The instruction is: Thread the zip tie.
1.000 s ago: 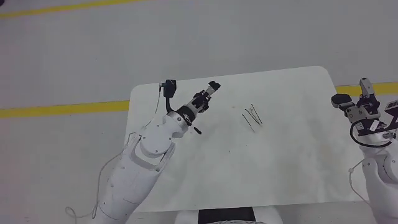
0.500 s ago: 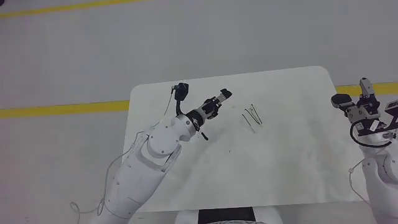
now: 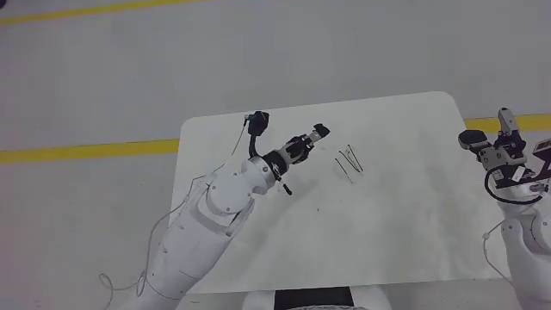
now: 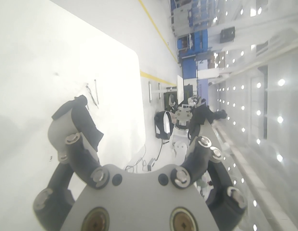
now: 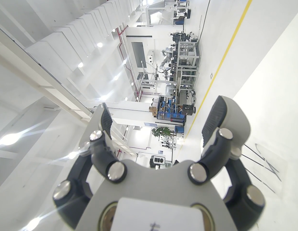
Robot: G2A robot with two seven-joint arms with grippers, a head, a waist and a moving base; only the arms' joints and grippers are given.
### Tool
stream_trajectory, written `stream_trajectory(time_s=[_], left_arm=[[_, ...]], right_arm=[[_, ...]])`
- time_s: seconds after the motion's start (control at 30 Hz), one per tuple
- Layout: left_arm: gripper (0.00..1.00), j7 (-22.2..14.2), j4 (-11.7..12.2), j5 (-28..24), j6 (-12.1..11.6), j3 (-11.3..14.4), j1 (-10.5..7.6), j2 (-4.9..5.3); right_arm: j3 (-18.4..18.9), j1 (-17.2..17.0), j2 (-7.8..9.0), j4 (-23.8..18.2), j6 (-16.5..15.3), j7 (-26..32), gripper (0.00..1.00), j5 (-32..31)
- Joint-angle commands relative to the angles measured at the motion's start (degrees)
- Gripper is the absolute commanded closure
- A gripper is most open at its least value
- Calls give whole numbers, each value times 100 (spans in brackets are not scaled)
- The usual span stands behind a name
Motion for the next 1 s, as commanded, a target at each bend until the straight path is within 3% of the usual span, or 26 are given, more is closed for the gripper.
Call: stream_trajectory(time_s=[0.0,0.13,0.27,0.37,0.73,0.8,0.87,0.97], left_arm=[[0,-288,267,101,13,241,-319,-44],[0,-738,781,517,13,813,-1027,-195],[0,-965,1455,815,13,1257,-1522,-416],[0,-997,1791,467,13,1408,-1687,-615],[0,-985,1822,515,13,1437,-1703,-627],[0,-980,2028,790,13,1525,-1788,-648],[0,-1256,2354,994,13,1657,-1990,-711],[0,-1677,2689,1109,13,1875,-2373,-923]], right_arm=[[0,0,0,0,0,0,0,0],[0,0,0,0,0,0,0,0],[0,0,0,0,0,0,0,0],[0,0,0,0,0,0,0,0],[0,0,0,0,0,0,0,0],[0,0,0,0,0,0,0,0],[0,0,0,0,0,0,0,0],[0,0,0,0,0,0,0,0]])
